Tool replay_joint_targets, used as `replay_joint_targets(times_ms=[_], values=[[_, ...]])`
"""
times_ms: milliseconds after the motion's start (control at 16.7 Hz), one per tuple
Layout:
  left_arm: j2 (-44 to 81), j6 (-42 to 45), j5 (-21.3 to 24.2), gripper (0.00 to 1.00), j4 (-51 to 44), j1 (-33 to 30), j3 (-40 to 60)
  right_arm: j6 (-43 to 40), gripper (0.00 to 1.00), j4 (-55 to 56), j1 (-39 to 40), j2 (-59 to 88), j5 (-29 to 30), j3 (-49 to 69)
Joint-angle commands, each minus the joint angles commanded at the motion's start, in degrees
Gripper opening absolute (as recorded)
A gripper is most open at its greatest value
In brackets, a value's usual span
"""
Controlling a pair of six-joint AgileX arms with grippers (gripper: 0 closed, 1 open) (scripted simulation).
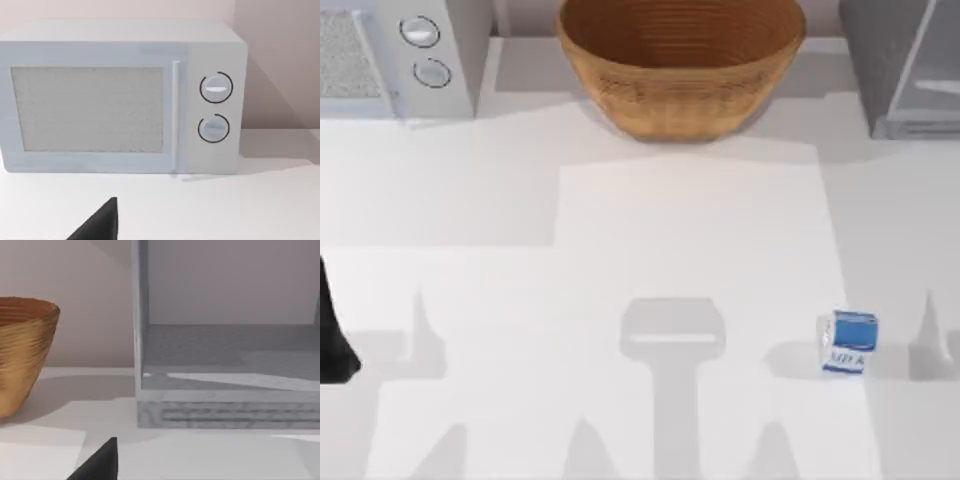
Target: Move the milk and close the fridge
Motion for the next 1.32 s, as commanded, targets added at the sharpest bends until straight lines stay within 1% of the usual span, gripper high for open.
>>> replay_joint_targets(times_ms=[180,360,540,1020,1200,1320], values=[[0.00,0.00,0.00,1.00,0.00,0.00,0.00,0.07,1.00,0.63,0.76,0.55,0.66,0.07],[0.00,0.00,0.00,1.00,0.00,0.00,0.00,0.34,1.00,4.88,5.95,4.49,5.43,0.47],[0.00,0.00,0.00,1.00,0.00,0.00,0.00,0.48,1.00,11.93,14.52,11.33,13.82,0.97],[0.00,0.00,0.00,1.00,0.00,0.00,0.00,0.70,1.00,33.56,41.47,34.16,41.62,1.68],[0.00,0.00,0.00,1.00,0.00,0.00,0.00,0.89,1.00,39.10,49.00,40.66,49.30,1.55],[0.00,0.00,0.00,1.00,0.00,0.00,0.00,1.00,1.00,41.22,52.05,43.26,52.33,1.43]])
